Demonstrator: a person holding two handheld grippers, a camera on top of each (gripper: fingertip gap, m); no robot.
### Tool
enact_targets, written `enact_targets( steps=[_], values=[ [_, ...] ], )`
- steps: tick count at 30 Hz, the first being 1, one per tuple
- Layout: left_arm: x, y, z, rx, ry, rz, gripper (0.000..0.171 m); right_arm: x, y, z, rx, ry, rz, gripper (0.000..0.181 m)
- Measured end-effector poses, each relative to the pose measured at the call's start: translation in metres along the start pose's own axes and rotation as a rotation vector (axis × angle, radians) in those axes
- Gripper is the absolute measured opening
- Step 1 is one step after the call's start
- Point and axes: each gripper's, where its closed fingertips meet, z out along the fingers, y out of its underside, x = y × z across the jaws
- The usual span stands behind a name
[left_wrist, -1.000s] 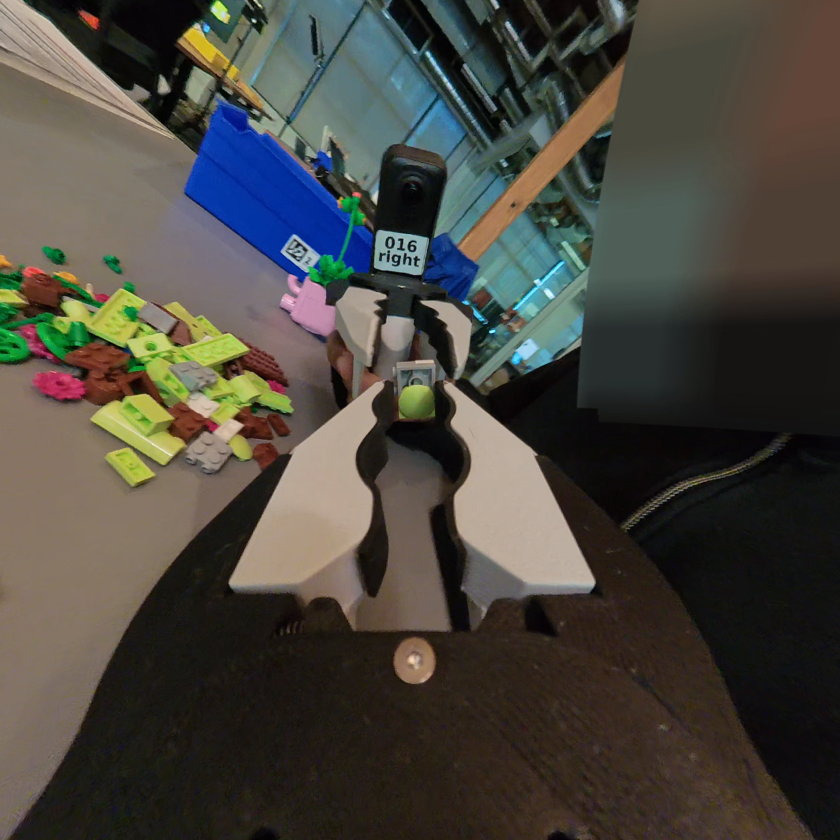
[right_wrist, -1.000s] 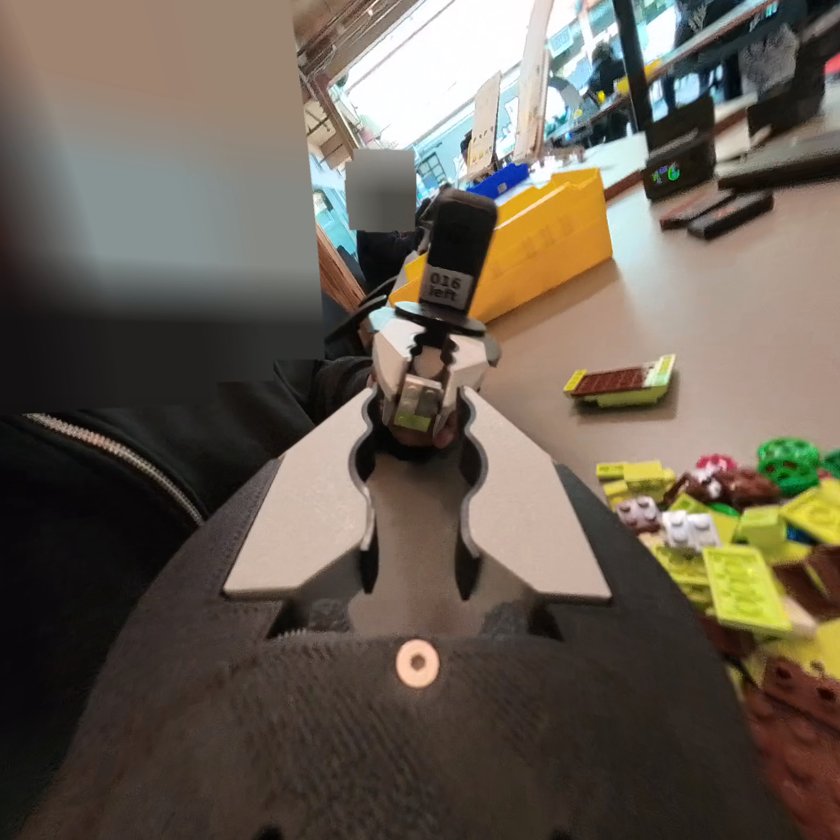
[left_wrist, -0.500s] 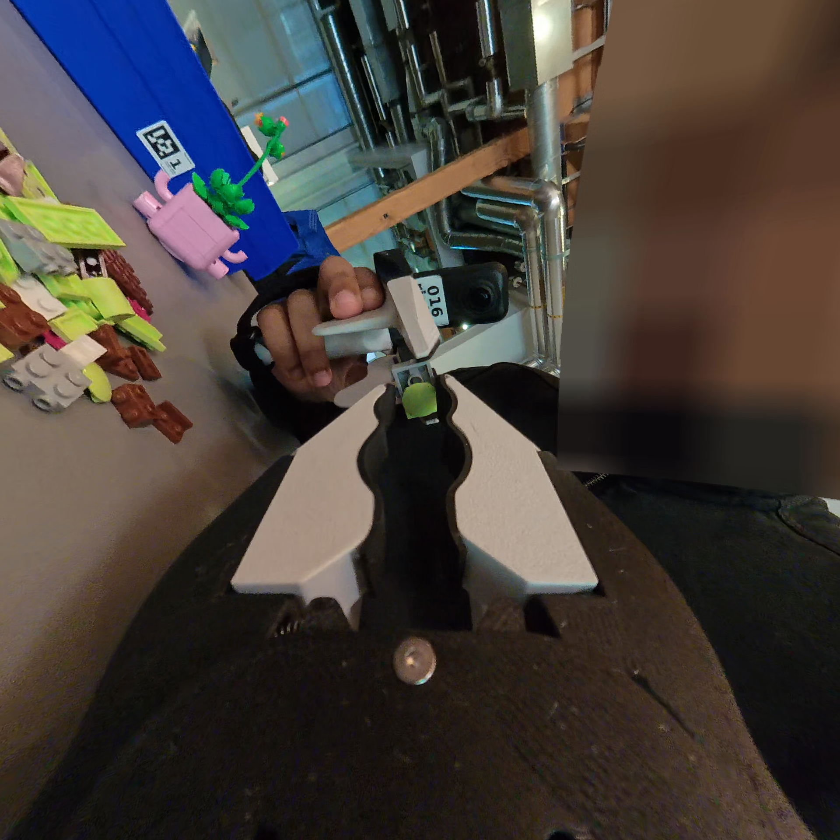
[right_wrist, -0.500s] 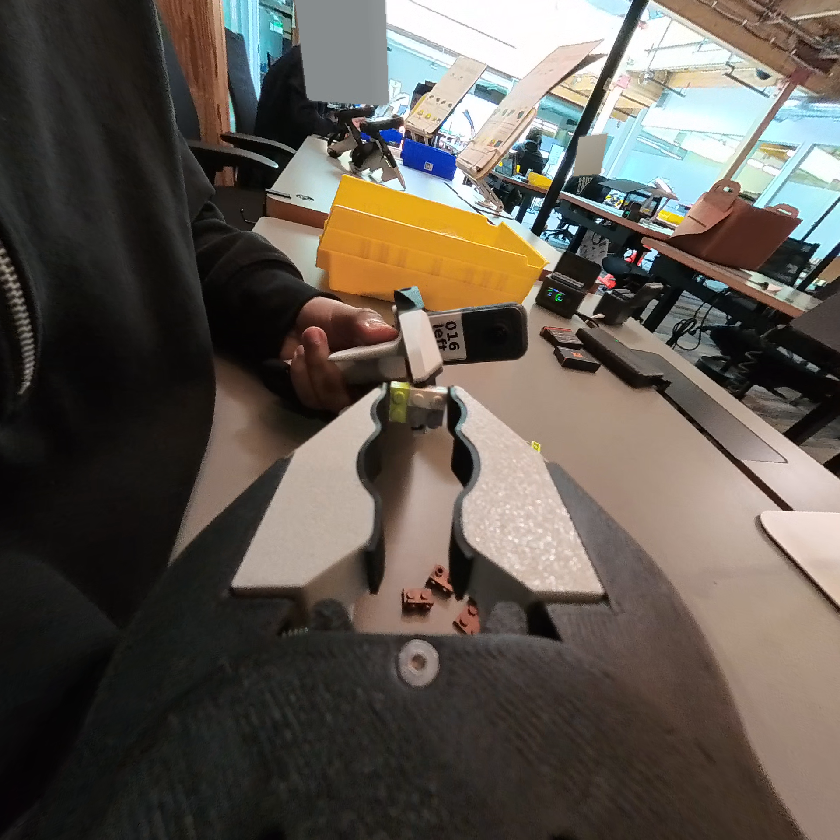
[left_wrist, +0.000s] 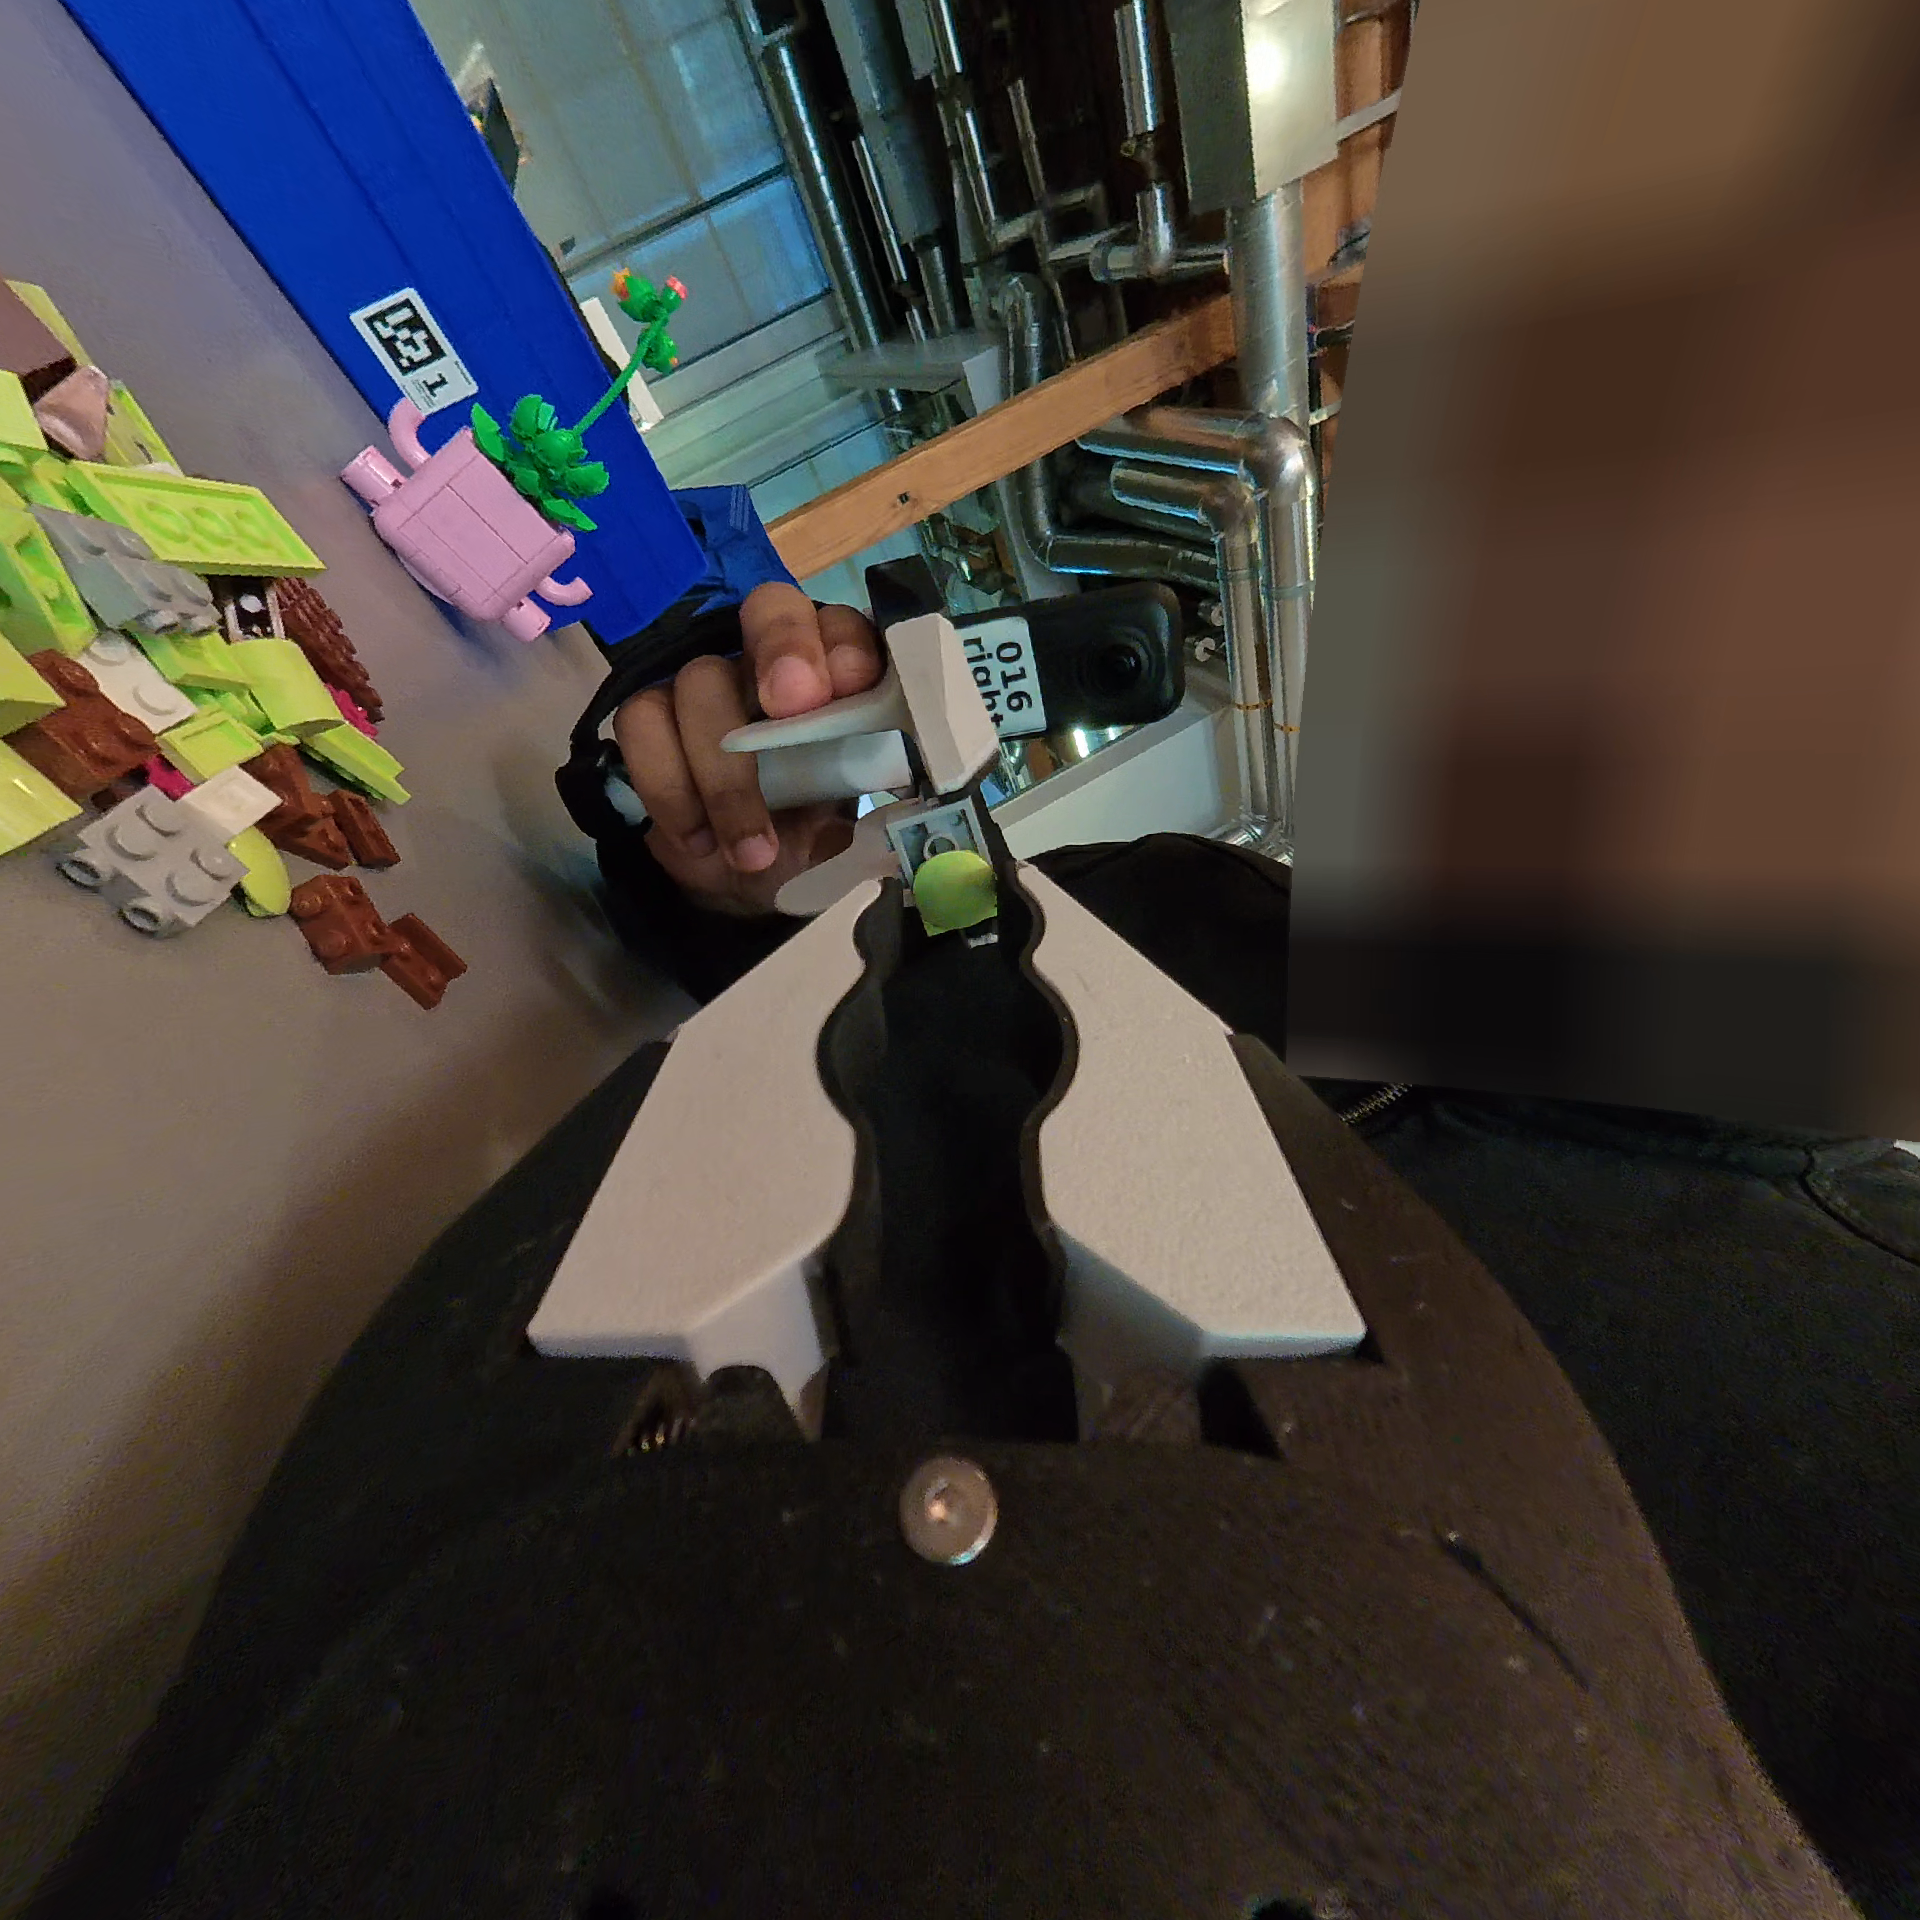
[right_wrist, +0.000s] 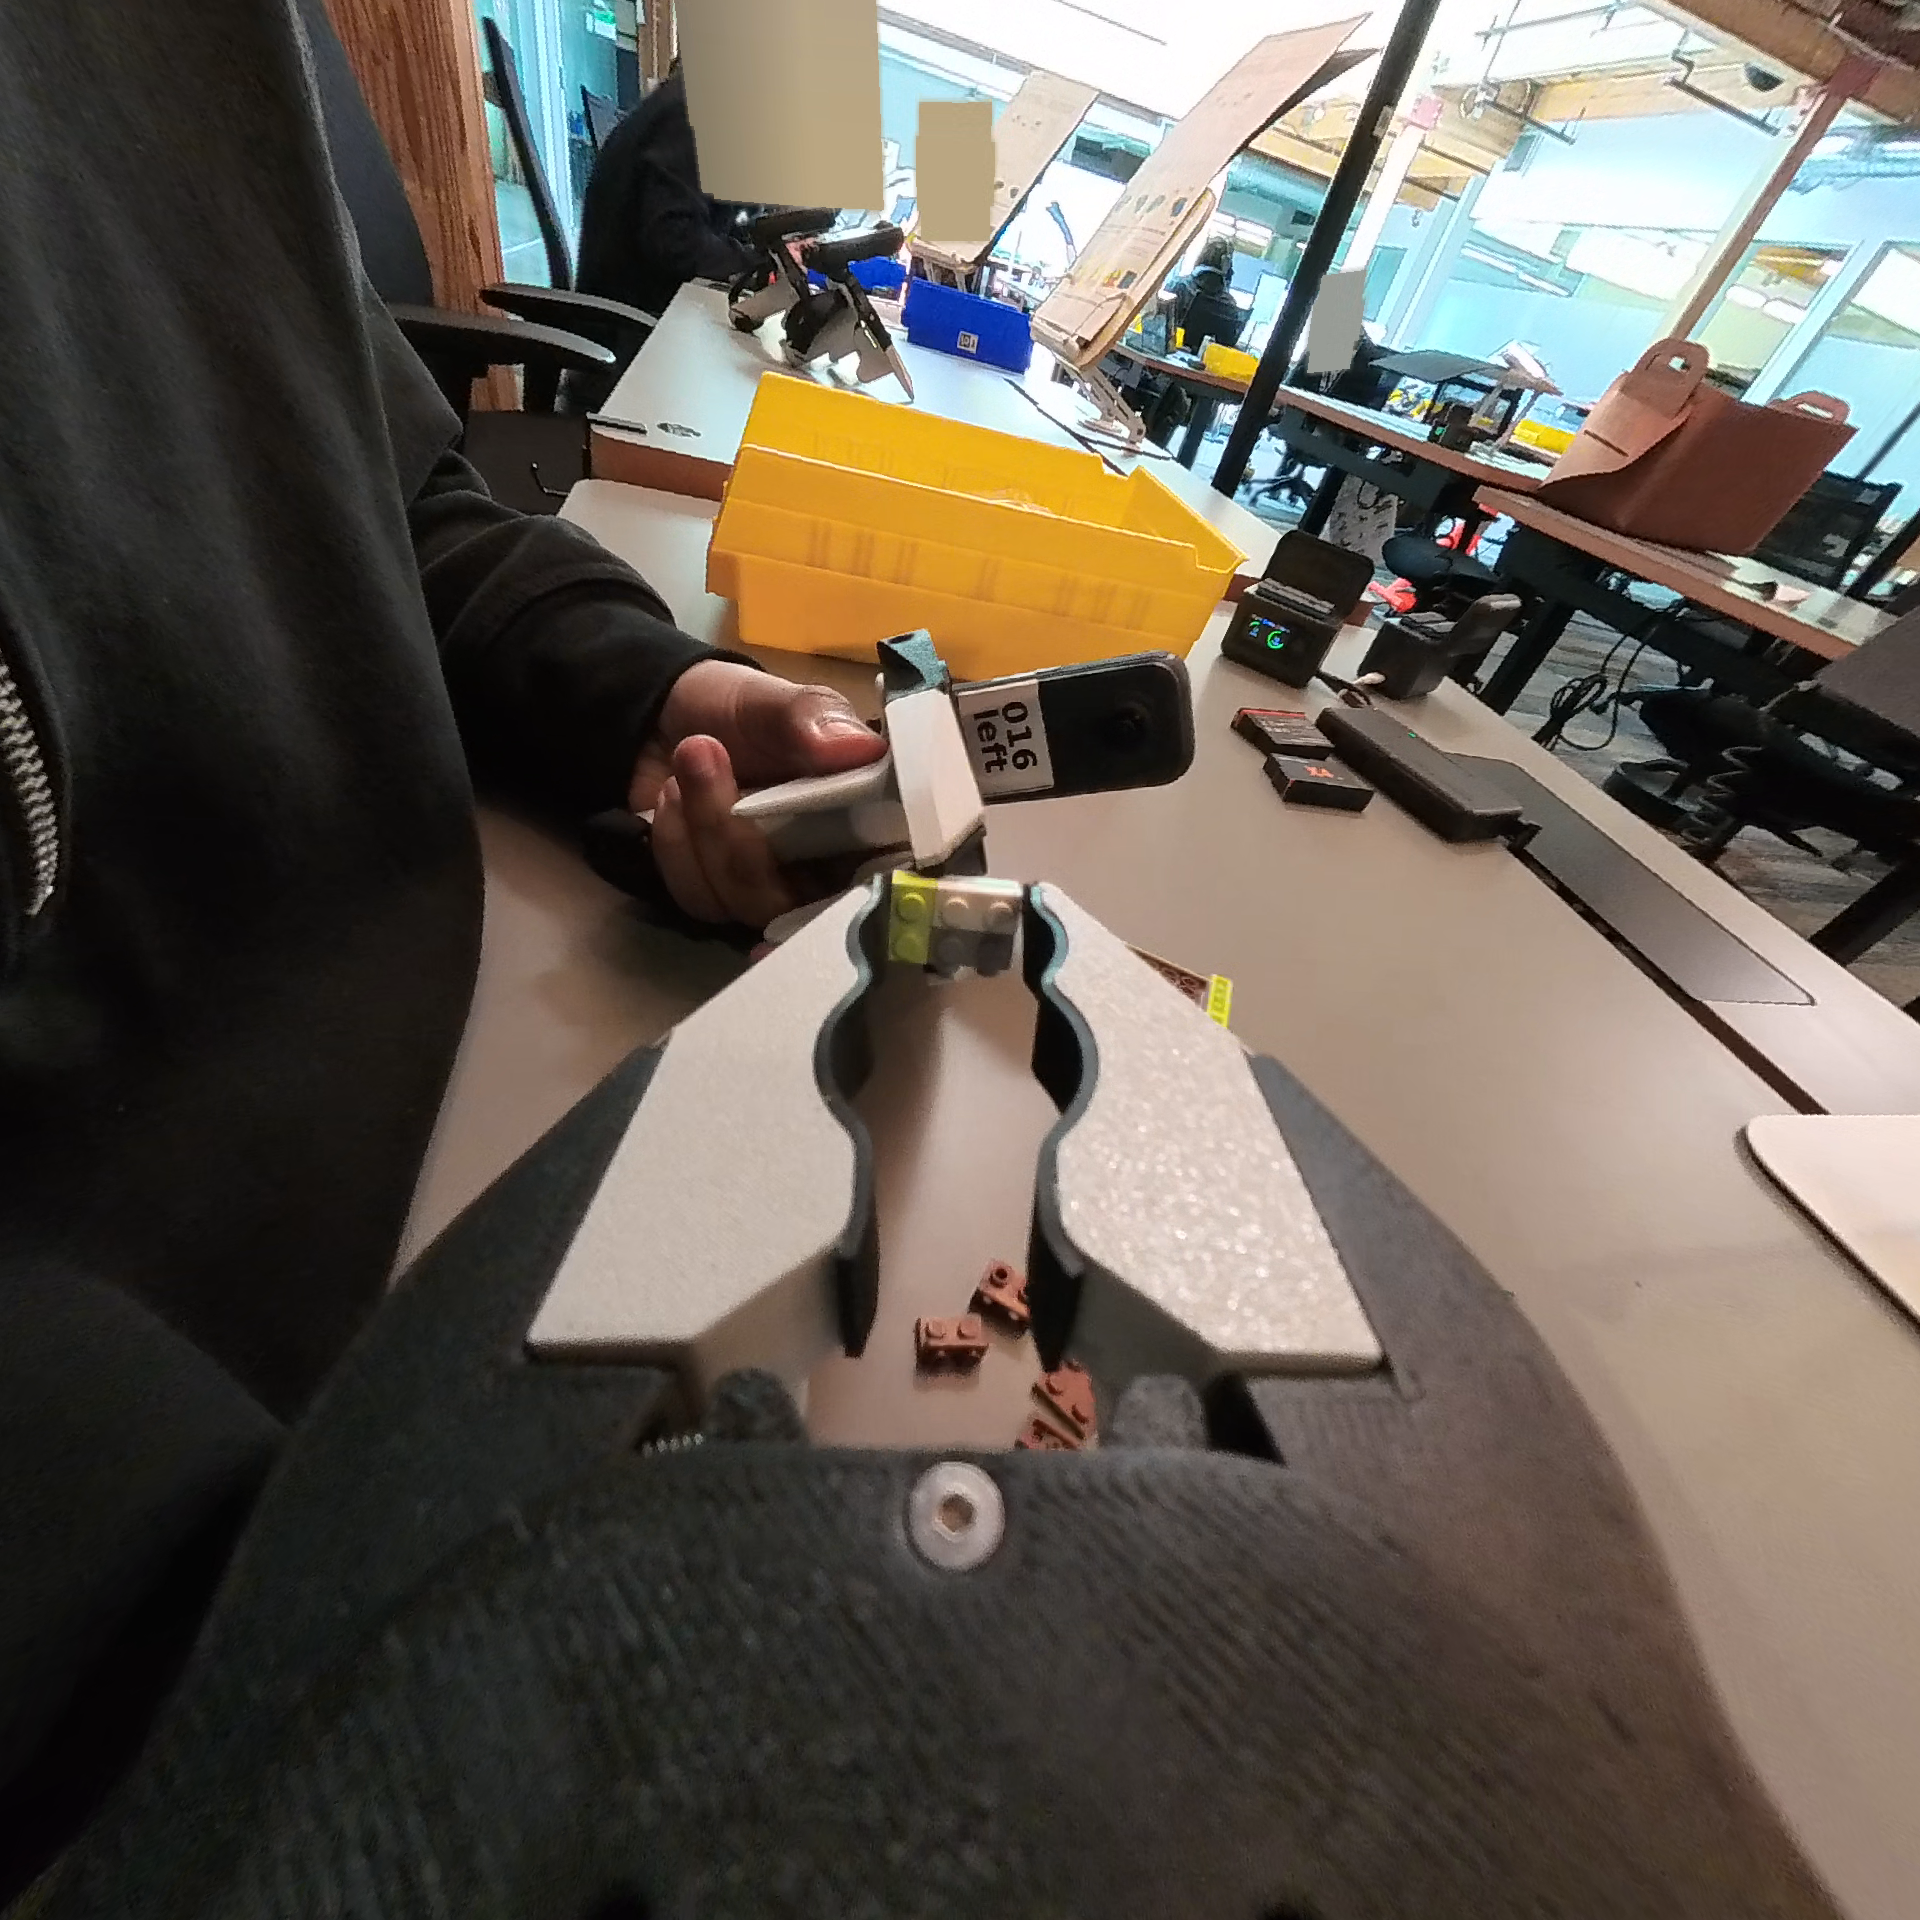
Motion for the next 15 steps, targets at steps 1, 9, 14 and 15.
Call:
enact_targets(
  steps=[1,9,14,15],
  values=[
    [0.0002,0.0002,0.0,-0.001,0.001,0.0,0.015,0.0008,-0.0002,-0.001,0.003,-0.004,0.009,0.026],
    [0.001,0.0022,-0.0004,-0.015,-0.006,0.017,0.013,-0.0004,-0.0042,-0.0062,0.054,-0.092,0.144,0.031],
    [0.0013,0.0009,-0.0009,-0.007,-0.024,0.055,0.013,-0.0008,-0.0038,-0.0055,0.048,-0.076,0.115,0.024],
    [0.0016,-0.0016,-0.002,0.007,-0.032,0.075,0.013,0.0007,-0.0048,-0.0063,0.056,-0.075,0.132,0.027]
  ],
)
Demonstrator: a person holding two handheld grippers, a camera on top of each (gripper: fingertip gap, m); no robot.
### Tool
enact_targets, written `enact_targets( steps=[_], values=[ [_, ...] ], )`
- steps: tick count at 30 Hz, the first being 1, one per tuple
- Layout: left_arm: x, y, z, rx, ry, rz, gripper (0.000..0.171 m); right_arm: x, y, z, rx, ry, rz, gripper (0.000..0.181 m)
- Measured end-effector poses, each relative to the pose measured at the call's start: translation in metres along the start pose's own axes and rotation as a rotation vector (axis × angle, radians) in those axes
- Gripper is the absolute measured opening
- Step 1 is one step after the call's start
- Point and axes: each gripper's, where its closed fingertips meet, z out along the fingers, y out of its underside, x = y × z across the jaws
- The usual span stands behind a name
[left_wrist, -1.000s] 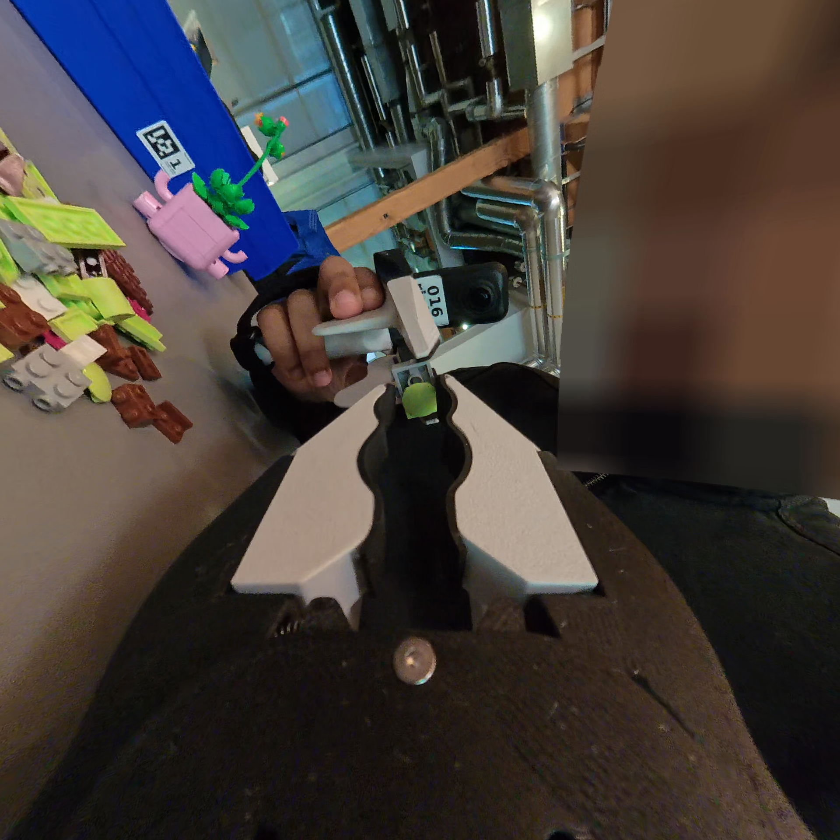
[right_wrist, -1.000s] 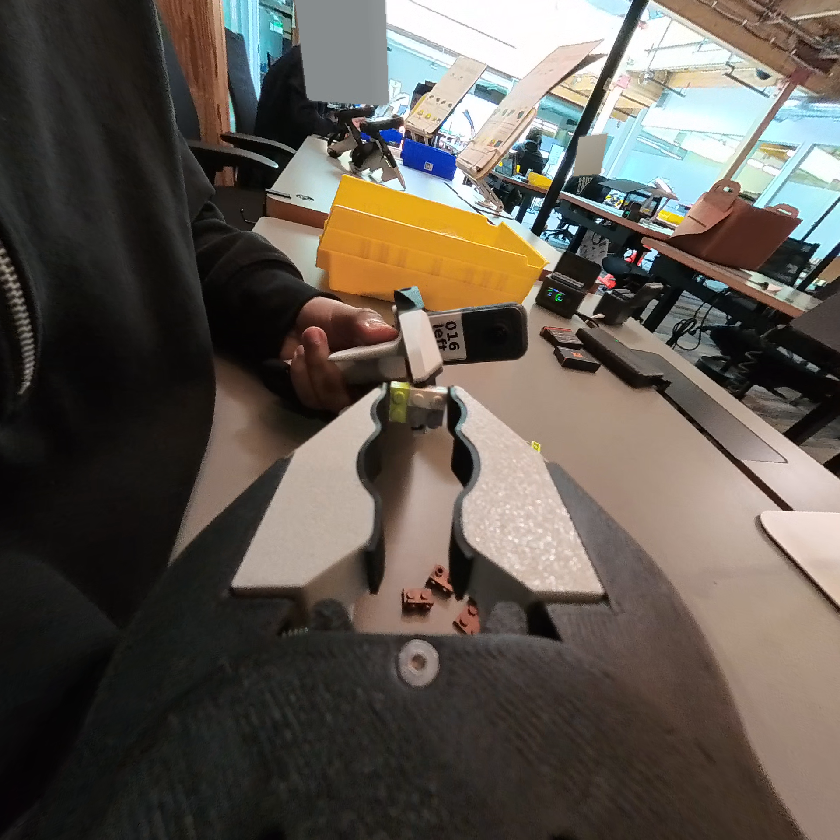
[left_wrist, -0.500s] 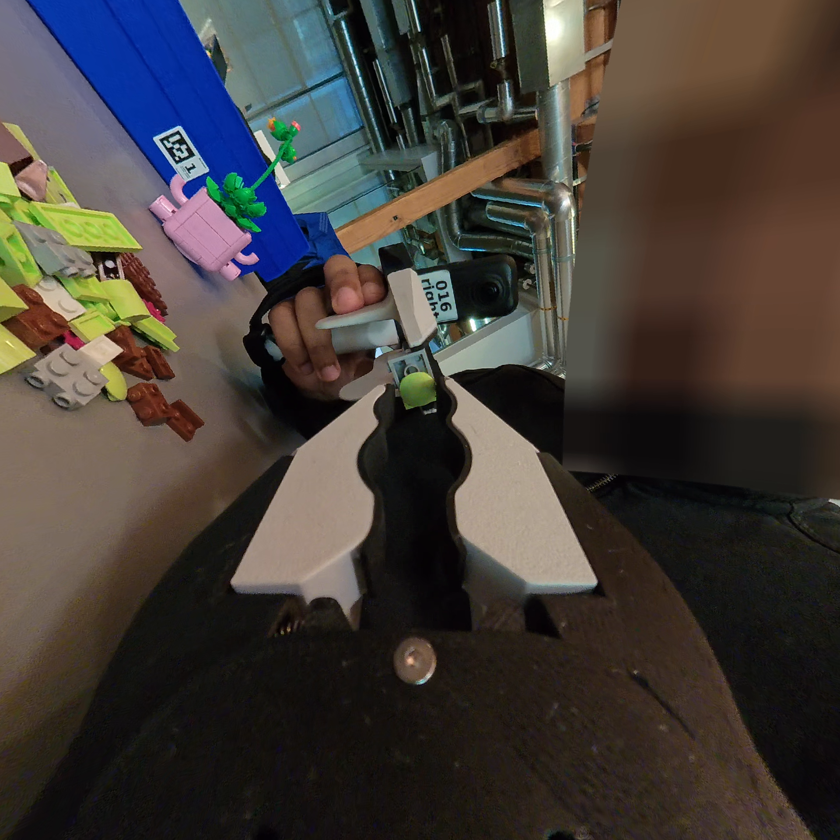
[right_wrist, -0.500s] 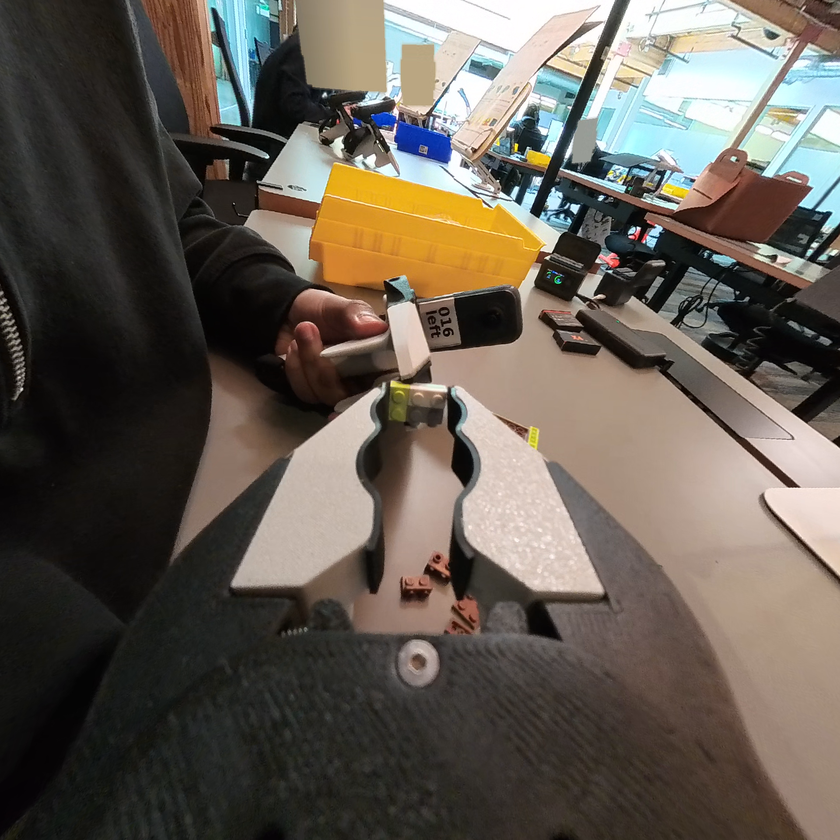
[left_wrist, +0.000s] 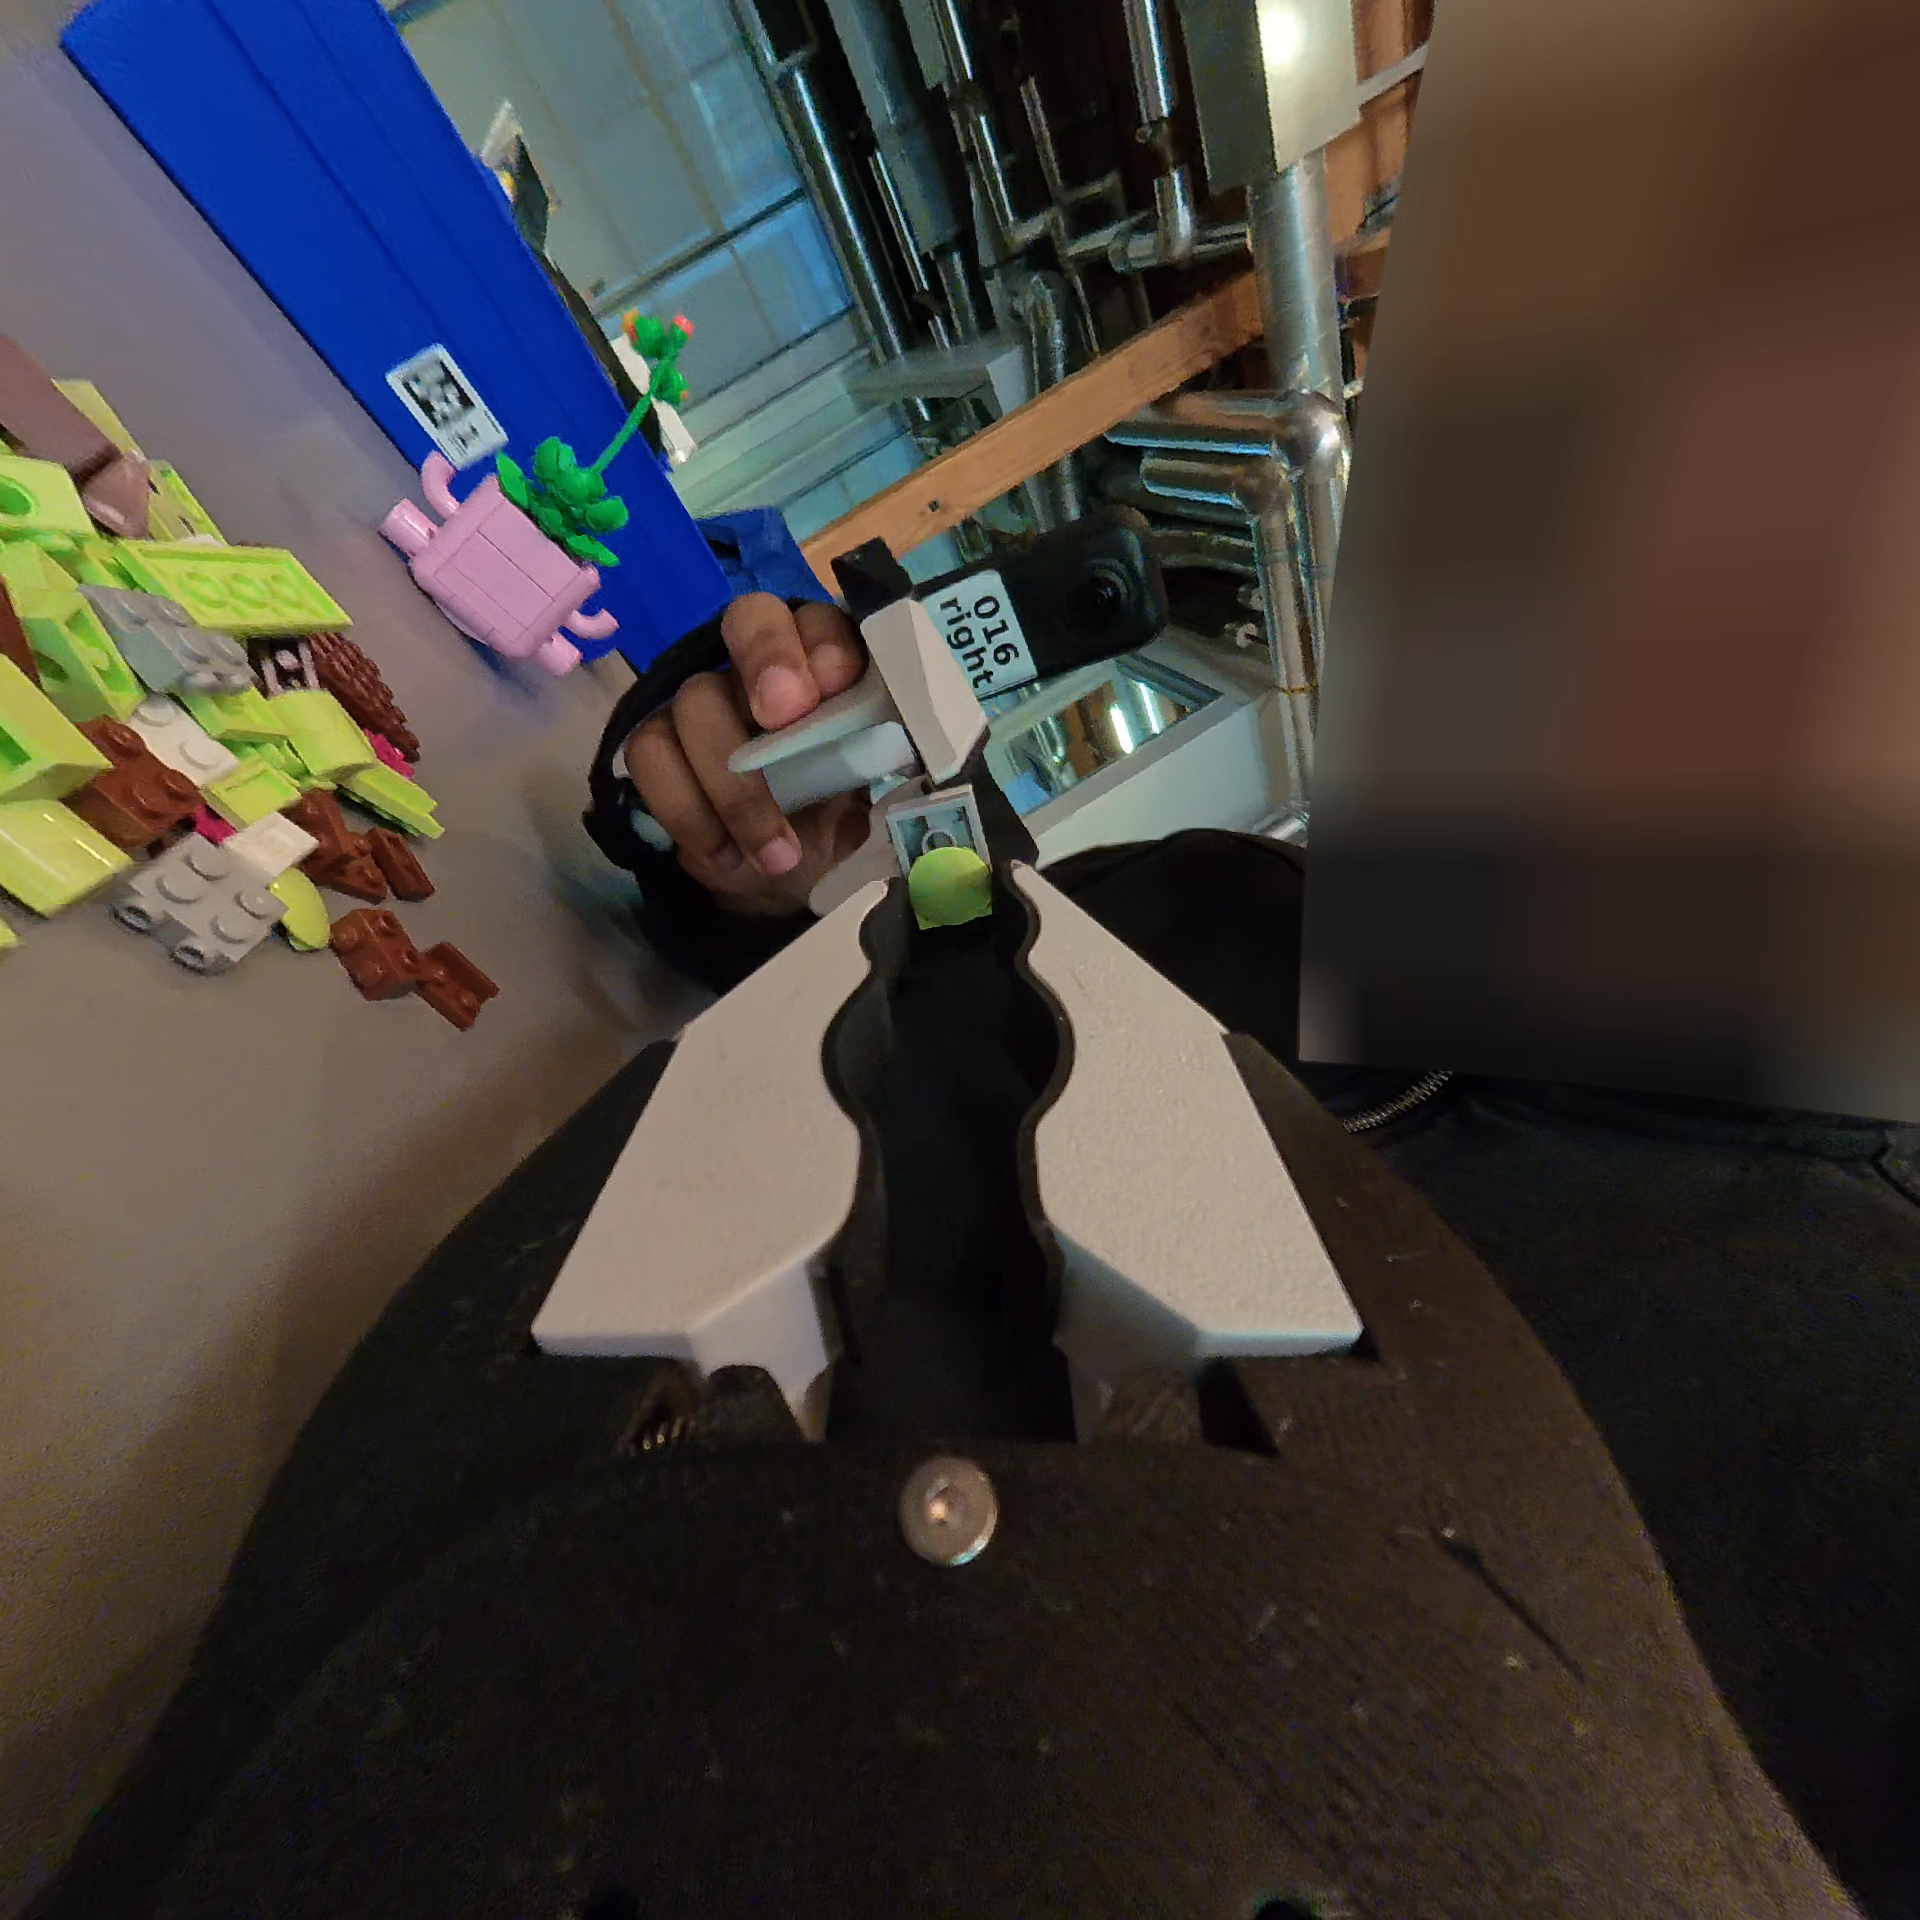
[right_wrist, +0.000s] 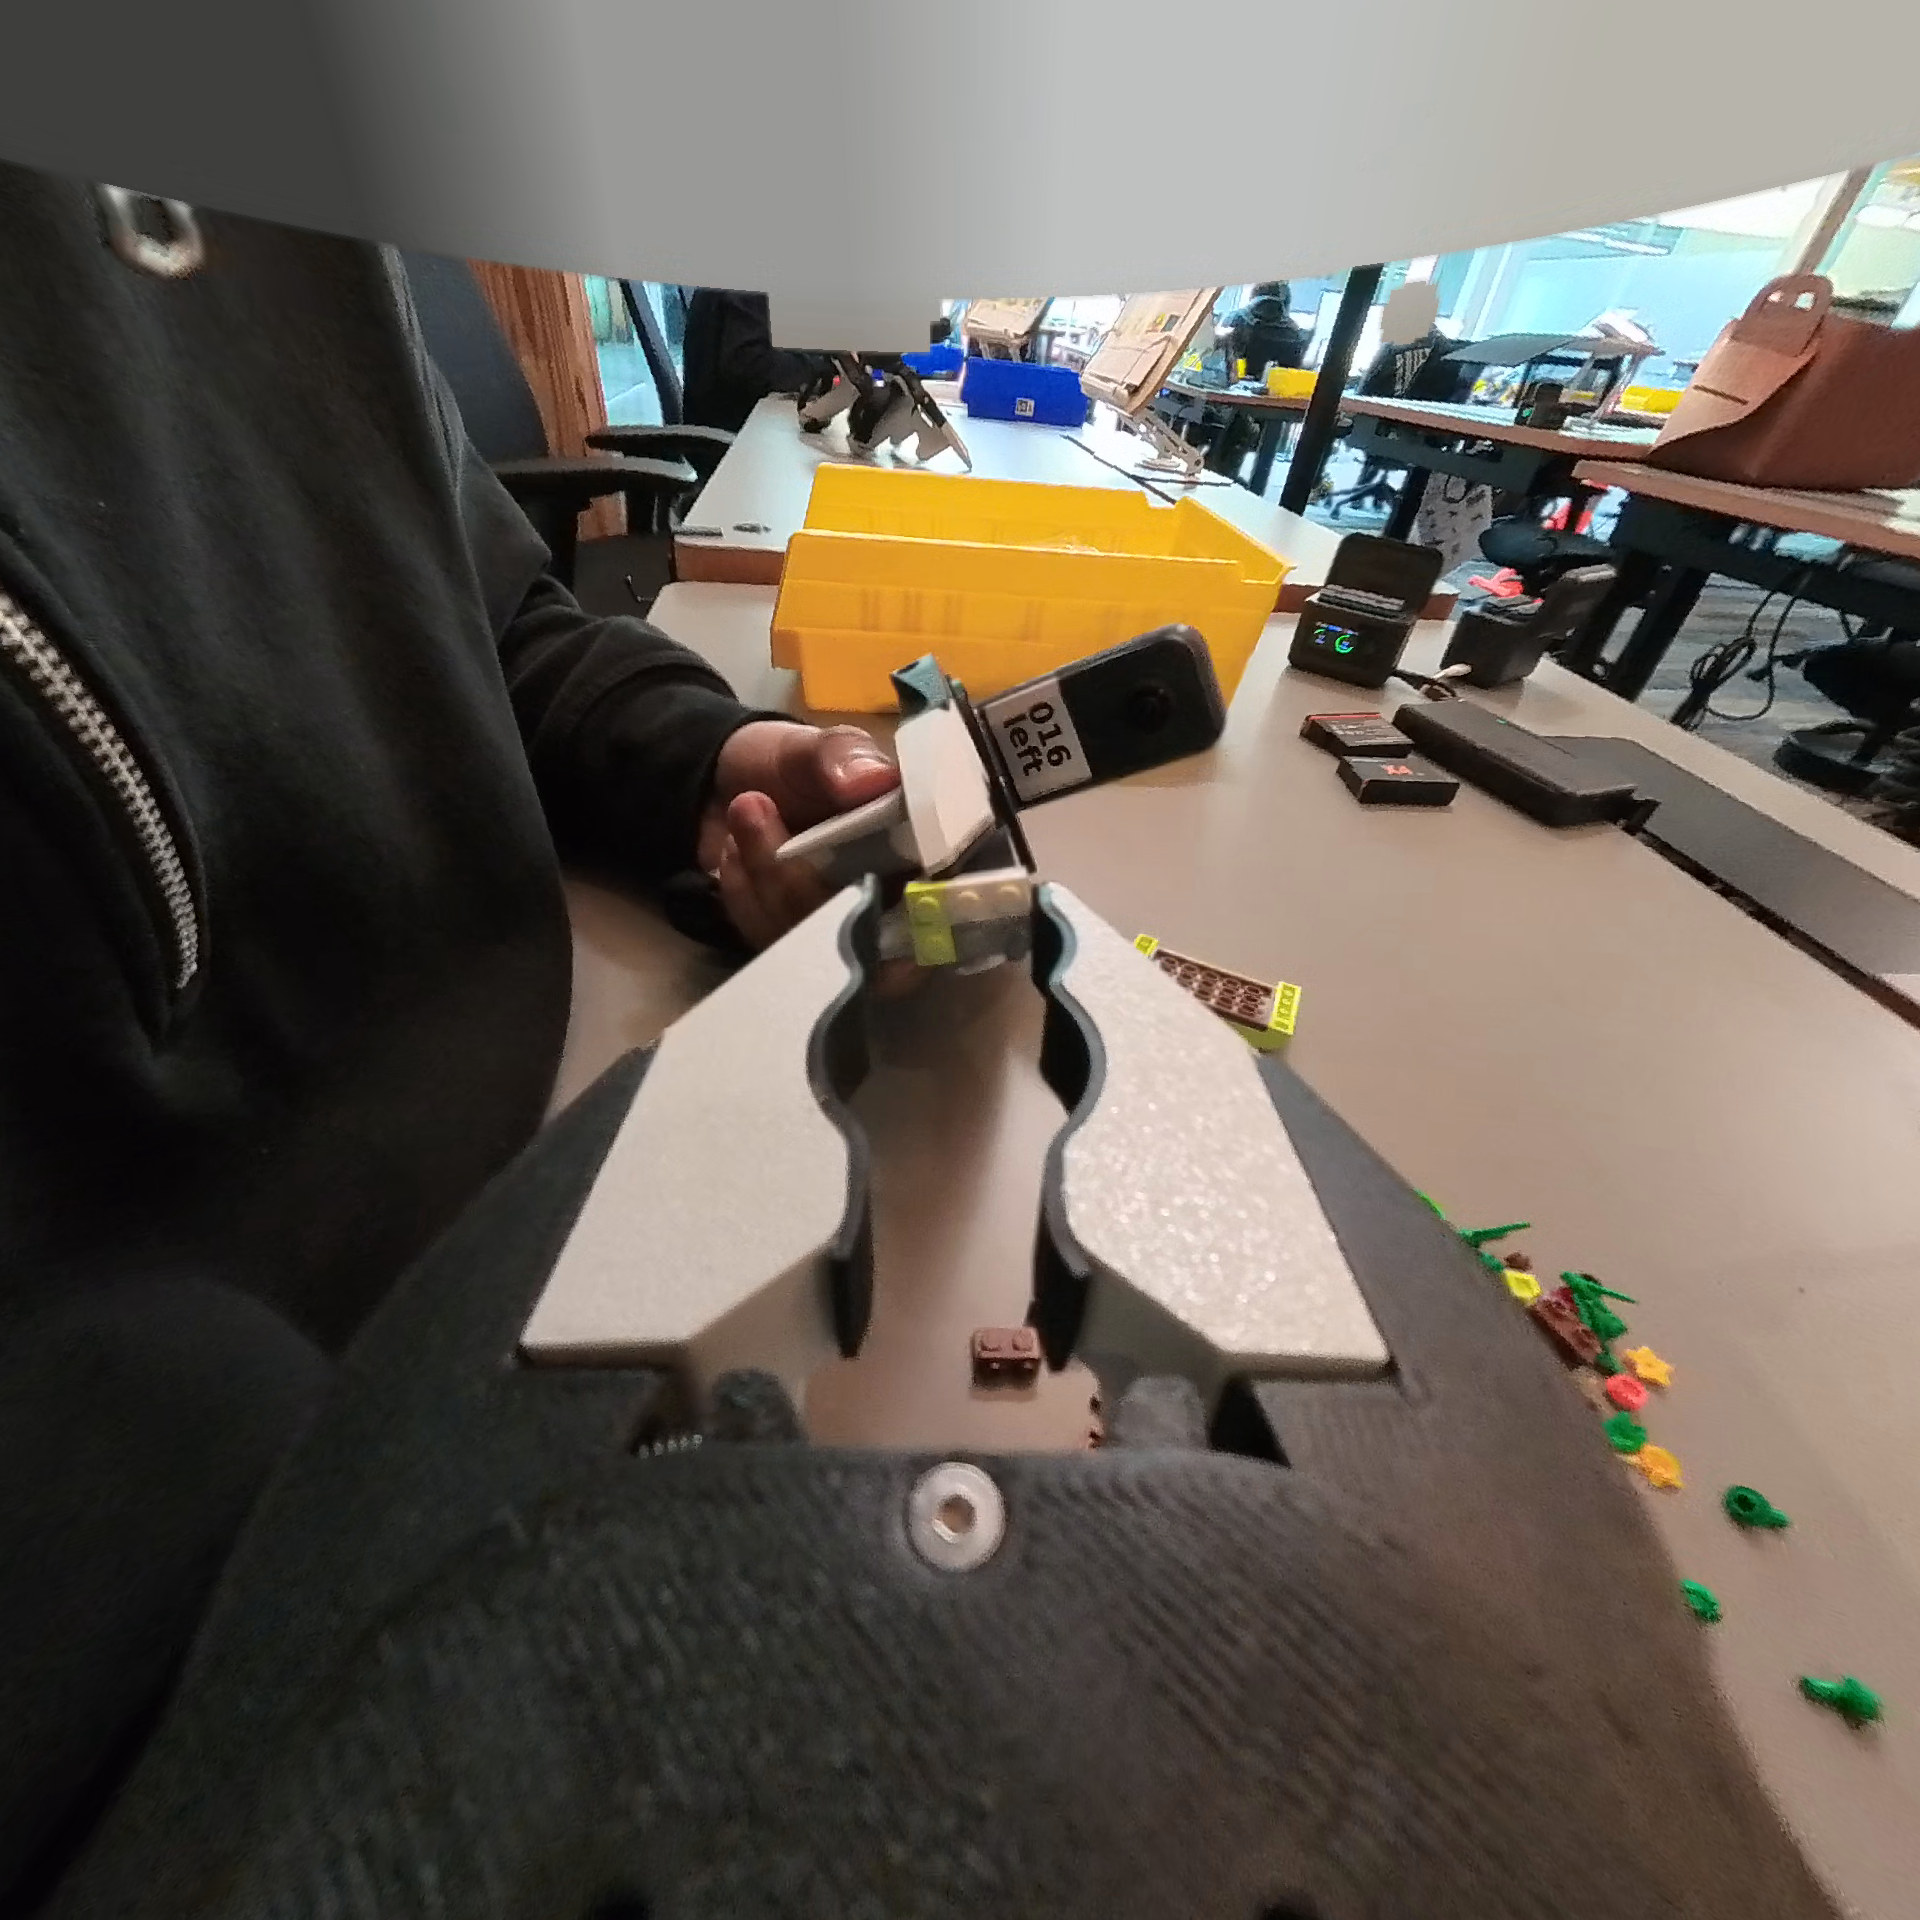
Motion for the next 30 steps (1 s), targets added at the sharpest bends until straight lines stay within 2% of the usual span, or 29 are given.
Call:
enact_targets(
  steps=[3,6,10,14,18,25,30],
  values=[
    [-0.003,-0.012,-0.006,0.051,-0.097,0.162,0.012,0.012,0.0,-0.002,0.018,0.016,0.132,0.031],
    [-0.006,-0.021,-0.012,0.069,-0.263,0.415,0.012,0.023,0.004,-0.004,0.051,0.005,0.31,0.028],
    [-0.007,-0.025,-0.014,0.03,-0.492,0.778,0.012,0.024,-0.004,-0.005,0.146,-0.06,0.467,0.023],
    [-0.007,-0.02,-0.01,-0.042,-0.634,1.066,0.012,0.018,-0.003,-0.001,0.147,-0.097,0.501,0.02],
    [-0.005,-0.016,-0.006,-0.067,-0.654,1.142,0.012,0.016,-0.005,0.0,0.143,-0.085,0.45,0.013],
    [-0.008,-0.013,-0.004,-0.084,-0.635,1.106,0.012,0.011,-0.006,0.001,0.12,-0.068,0.35,0.007],
    [-0.005,-0.017,-0.007,-0.064,-0.664,1.177,0.012,0.013,-0.007,-0.001,0.138,-0.089,0.413,0.018]
  ],
)
